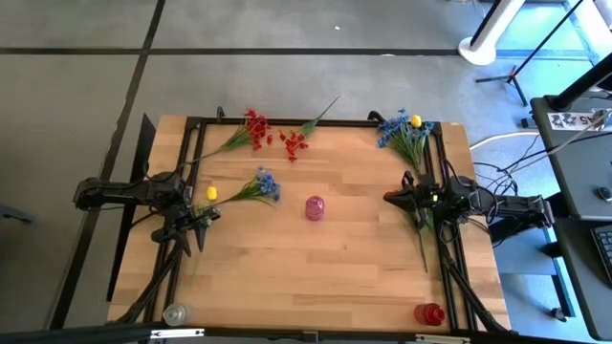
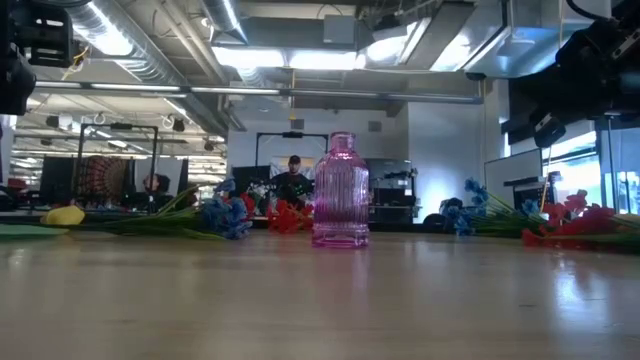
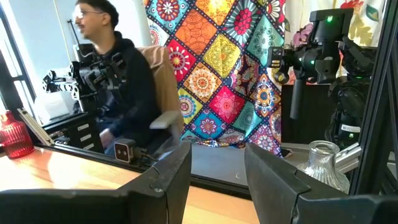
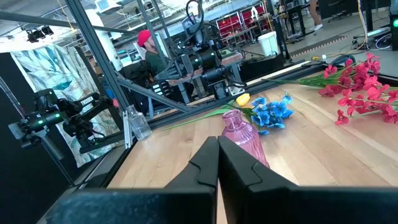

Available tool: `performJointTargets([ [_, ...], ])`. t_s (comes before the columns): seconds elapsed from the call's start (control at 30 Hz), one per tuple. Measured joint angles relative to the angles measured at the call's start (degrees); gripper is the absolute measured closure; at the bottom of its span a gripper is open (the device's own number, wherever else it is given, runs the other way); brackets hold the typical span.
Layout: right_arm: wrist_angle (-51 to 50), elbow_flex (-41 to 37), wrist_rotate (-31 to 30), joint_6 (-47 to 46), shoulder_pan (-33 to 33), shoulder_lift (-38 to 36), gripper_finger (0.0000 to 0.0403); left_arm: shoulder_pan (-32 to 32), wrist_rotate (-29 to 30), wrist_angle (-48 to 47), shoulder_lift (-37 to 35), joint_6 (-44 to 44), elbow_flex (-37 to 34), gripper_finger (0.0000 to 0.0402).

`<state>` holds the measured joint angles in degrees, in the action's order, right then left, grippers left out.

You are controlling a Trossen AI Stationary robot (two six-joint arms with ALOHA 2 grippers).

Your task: Sort flowers into vase by color

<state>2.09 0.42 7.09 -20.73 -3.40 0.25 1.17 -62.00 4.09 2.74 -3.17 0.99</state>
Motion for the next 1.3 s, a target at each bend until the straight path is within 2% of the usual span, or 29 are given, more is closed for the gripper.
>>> performJointTargets([
  [0.73, 0.3, 0.0, -0.1, 0.0, 0.0, 0.0, 0.0397, 0.0, 0.0, 0.0, 0.0, 0.0, 0.0, 0.0257],
  [1.0, 8.0, 0.0, -3.0, -0.1, 0.0, -0.1, 0.0397, 0.0, 0.0, 0.0, 0.0, 0.0, 0.0, 0.0257],
  [1.3, 10.8, 0.5, -5.1, 1.8, 0.3, 0.1, 0.0397, 0.0, 0.0, 0.0, 0.0, 0.0, 0.0, 0.0257],
])
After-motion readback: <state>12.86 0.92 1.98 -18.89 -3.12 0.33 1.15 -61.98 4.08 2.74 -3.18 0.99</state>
